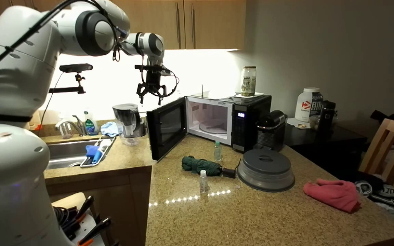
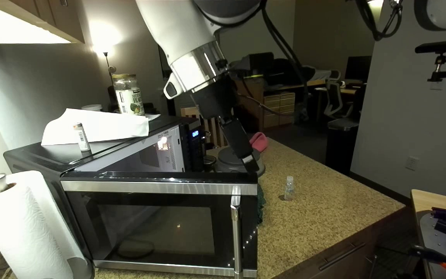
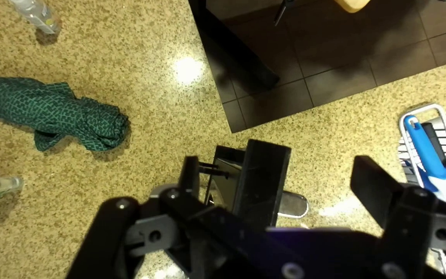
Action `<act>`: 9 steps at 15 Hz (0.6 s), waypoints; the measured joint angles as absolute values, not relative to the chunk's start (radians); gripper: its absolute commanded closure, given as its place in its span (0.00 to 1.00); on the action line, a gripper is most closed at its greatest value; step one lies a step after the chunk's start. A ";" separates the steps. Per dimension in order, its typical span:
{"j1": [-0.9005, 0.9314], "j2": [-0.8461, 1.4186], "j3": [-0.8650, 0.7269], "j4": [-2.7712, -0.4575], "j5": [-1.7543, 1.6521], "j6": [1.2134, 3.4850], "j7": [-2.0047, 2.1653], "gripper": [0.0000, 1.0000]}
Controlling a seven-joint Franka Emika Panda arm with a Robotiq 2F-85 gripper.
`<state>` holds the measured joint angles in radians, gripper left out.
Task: Close the microwave door
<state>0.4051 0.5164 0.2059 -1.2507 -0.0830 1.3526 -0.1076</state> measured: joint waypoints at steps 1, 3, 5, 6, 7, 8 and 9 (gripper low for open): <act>0.405 0.508 0.206 -1.243 -0.081 1.344 -0.110 0.00; 0.405 0.487 0.210 -1.235 -0.073 1.329 -0.128 0.00; 0.406 0.464 0.220 -1.235 -0.064 1.325 -0.154 0.00; 0.406 0.455 0.225 -1.235 -0.063 1.325 -0.163 0.00; 0.407 0.447 0.228 -1.235 -0.062 1.325 -0.167 0.00; 0.407 0.444 0.229 -1.235 -0.062 1.325 -0.169 0.00; 0.407 0.443 0.229 -1.235 -0.061 1.325 -0.170 0.00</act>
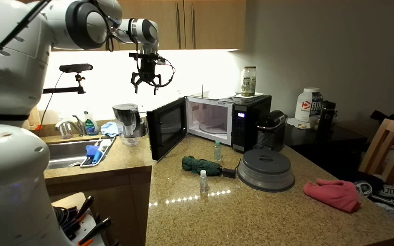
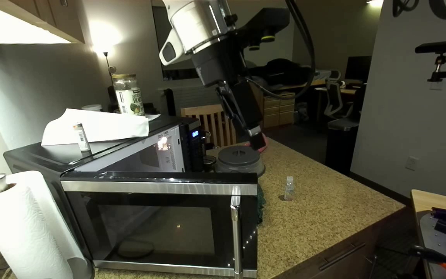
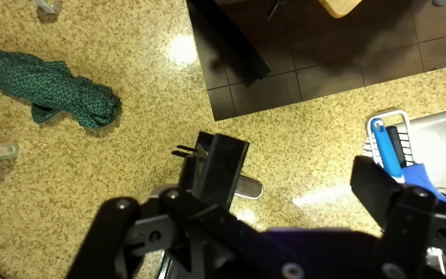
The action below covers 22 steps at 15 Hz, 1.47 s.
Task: Close the microwave door
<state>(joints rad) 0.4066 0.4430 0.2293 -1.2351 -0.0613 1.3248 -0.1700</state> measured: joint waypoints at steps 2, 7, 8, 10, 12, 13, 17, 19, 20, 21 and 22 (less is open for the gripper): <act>0.406 0.443 0.229 -1.237 -0.061 1.325 -0.170 0.00; 0.406 0.443 0.229 -1.237 -0.061 1.325 -0.171 0.00; 0.406 0.443 0.229 -1.237 -0.061 1.325 -0.171 0.00; 0.406 0.443 0.229 -1.237 -0.061 1.325 -0.171 0.00; 0.406 0.443 0.229 -1.237 -0.061 1.325 -0.171 0.00; 0.406 0.443 0.229 -1.237 -0.061 1.325 -0.171 0.00; 0.407 0.446 0.229 -1.236 -0.061 1.325 -0.171 0.00; 0.410 0.451 0.229 -1.236 -0.061 1.325 -0.171 0.00; 0.413 0.460 0.231 -1.231 -0.062 1.326 -0.170 0.00; 0.416 0.475 0.236 -1.220 -0.062 1.327 -0.168 0.00; 0.421 0.493 0.241 -1.207 -0.062 1.329 -0.165 0.00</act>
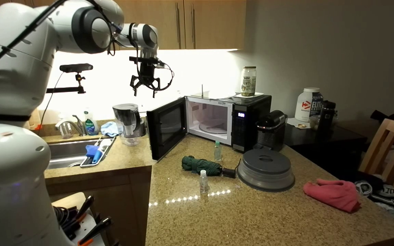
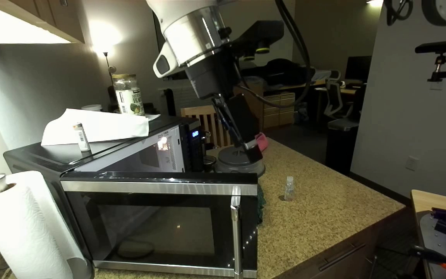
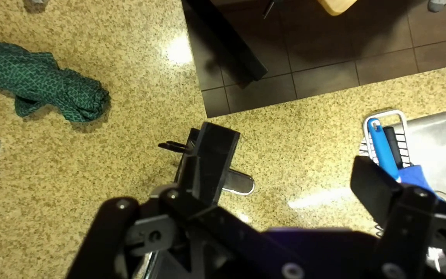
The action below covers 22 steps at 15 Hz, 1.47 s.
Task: Close the microwave door
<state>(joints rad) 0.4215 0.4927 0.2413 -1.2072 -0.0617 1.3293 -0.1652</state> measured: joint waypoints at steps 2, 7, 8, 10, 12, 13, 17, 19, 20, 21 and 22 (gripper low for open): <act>0.446 0.526 0.247 -1.185 -0.062 1.345 -0.146 0.00; 0.520 0.584 0.252 -1.131 -0.061 1.375 -0.089 0.00; 0.530 0.595 0.252 -1.120 -0.061 1.378 -0.080 0.00; 0.546 0.615 0.252 -1.099 -0.061 1.384 -0.060 0.00; 0.556 0.633 0.252 -1.080 -0.059 1.399 -0.029 0.00; 0.559 0.640 0.252 -1.075 -0.057 1.409 -0.014 0.00; 0.573 0.670 0.252 -1.064 -0.056 1.430 0.034 0.00; 0.578 0.684 0.252 -1.064 -0.056 1.433 0.053 0.00; 0.580 0.691 0.252 -1.064 -0.056 1.437 0.064 0.00; 0.581 0.698 0.252 -1.064 -0.056 1.442 0.073 0.00; 0.581 0.705 0.249 -1.064 -0.056 1.447 0.083 0.00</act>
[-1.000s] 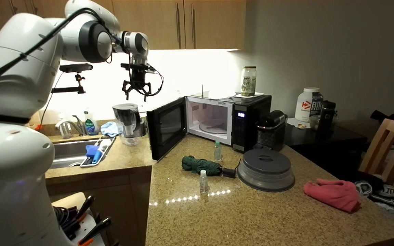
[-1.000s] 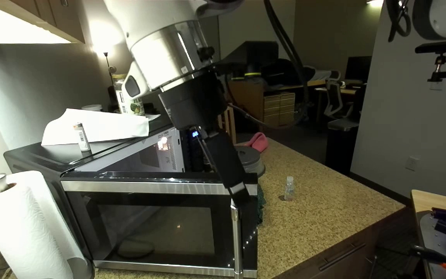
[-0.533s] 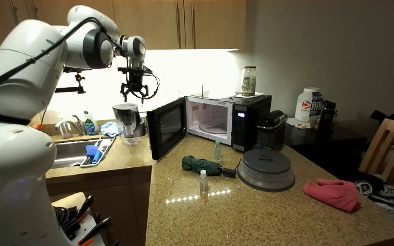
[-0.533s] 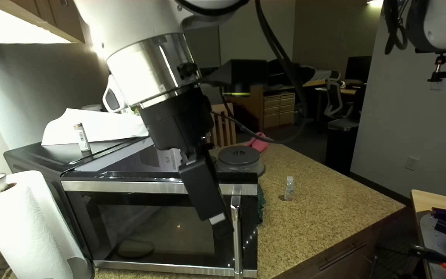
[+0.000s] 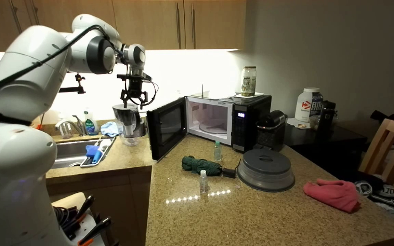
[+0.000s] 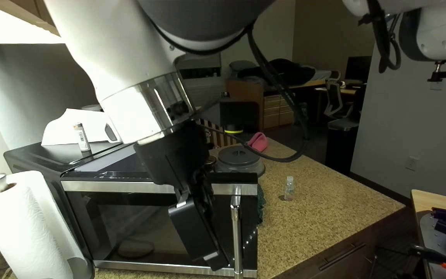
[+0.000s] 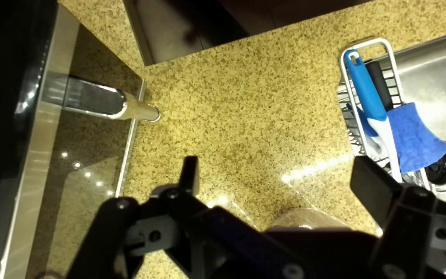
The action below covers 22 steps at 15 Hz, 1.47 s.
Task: Close the microwave door
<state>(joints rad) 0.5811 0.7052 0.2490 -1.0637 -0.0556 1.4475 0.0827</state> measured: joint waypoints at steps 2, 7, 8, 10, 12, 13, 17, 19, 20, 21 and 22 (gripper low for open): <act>0.579 0.719 0.240 -1.063 -0.056 1.460 0.096 0.00; 0.571 0.750 0.215 -1.034 -0.056 1.475 0.107 0.00; 0.567 0.756 0.210 -1.024 -0.056 1.475 0.107 0.00; 0.561 0.768 0.200 -1.006 -0.056 1.475 0.107 0.00; 0.554 0.778 0.188 -0.988 -0.056 1.475 0.107 0.00; 0.550 0.785 0.183 -0.979 -0.056 1.475 0.107 0.00; 0.540 0.802 0.166 -0.949 -0.056 1.475 0.107 0.00; 0.539 0.813 0.156 -0.935 -0.056 1.475 0.107 0.00; 0.539 0.818 0.153 -0.928 -0.056 1.475 0.107 0.00; 0.538 0.823 0.149 -0.922 -0.056 1.475 0.107 0.00; 0.538 0.828 0.145 -0.916 -0.056 1.475 0.107 0.00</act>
<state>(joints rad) 0.5381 0.8278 0.1453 -0.9158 -0.0556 1.4747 0.1072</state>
